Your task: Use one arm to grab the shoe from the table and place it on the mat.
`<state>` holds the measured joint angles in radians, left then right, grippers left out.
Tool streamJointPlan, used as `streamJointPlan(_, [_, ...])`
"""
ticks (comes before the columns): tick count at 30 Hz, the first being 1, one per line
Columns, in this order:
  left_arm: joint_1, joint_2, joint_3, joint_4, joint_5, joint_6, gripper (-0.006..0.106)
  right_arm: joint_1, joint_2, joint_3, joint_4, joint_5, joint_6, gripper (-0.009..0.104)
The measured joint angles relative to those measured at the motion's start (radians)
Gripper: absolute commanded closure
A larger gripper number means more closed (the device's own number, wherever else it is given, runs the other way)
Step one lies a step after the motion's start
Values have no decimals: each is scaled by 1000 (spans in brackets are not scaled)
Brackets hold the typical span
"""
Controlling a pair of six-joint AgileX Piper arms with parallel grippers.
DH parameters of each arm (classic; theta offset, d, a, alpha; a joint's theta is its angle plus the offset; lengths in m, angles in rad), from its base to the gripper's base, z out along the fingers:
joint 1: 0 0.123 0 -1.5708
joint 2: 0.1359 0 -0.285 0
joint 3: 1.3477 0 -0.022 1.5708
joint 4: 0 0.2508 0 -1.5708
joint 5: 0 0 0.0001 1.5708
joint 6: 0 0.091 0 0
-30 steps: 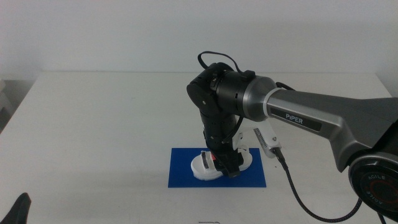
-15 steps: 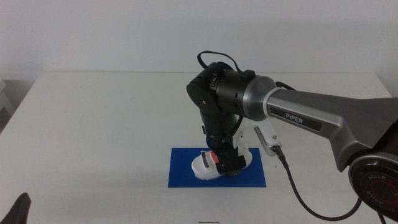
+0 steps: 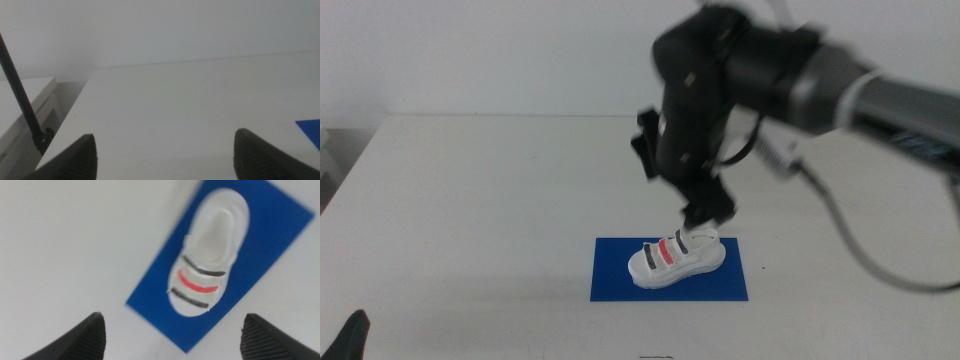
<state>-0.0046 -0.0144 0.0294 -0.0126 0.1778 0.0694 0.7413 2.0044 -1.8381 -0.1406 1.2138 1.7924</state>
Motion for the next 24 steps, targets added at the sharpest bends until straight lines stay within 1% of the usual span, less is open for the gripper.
streamJointPlan(2, [0,0,0,0,0,0,7,0,-74,0,-20,4,-124,13])
streamJointPlan(4, [0,0,0,0,0,0,7,0,-141,0,-65,8,-298,13])
streamJointPlan(9, [0,0,0,0,0,0,7,0,-295,0,-187,27,-918,13])
streamJointPlan(11, [0,0,0,0,0,0,7,0,-337,0,-226,31,-1111,13])
streamJointPlan(13, [0,0,0,0,0,0,7,0,-373,0,-267,34,-1267,13])
streamJointPlan(15, [0,0,0,0,0,0,7,0,-401,0,-289,37,-1361,13])
streamJointPlan(16, [0,0,0,0,0,0,7,-5,-413,0,-286,38,-1395,13])
streamJointPlan(18, [0,0,0,0,0,0,7,-40,-451,9,-258,33,-1461,13])
streamJointPlan(21, [0,0,0,0,0,0,7,-112,-545,70,-241,10,-1503,13])
streamJointPlan(24, [0,0,0,0,0,0,7,-178,-687,189,-242,-51,-1512,13])
